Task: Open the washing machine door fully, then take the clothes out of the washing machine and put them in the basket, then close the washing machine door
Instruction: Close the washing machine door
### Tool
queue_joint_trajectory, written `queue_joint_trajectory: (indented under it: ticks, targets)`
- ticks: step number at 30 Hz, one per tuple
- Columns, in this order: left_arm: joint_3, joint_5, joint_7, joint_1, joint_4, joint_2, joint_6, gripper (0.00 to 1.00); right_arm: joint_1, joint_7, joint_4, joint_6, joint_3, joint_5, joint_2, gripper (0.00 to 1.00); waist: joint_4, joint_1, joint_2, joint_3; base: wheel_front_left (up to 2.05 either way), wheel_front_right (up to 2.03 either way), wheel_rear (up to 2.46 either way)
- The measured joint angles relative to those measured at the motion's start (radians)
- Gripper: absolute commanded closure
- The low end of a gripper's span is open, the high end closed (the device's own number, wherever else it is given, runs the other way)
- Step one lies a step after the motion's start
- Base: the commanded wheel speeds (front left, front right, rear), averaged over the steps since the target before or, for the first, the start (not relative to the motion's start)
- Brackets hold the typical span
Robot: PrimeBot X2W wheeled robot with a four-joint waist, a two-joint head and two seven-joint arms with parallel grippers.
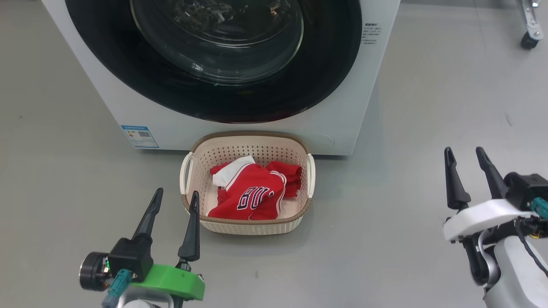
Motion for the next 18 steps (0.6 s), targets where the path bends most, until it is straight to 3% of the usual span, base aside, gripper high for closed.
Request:
queue_joint_trajectory:
  ticks: [18]
  targets:
    - [-0.003,0.0,0.006,0.034,0.004,0.016,0.0,0.0,0.188,0.0,-0.15,-0.036,-0.005,-0.013,0.039,0.0,-0.072,0.0,0.0,-0.063,0.0,0.0,0.0]
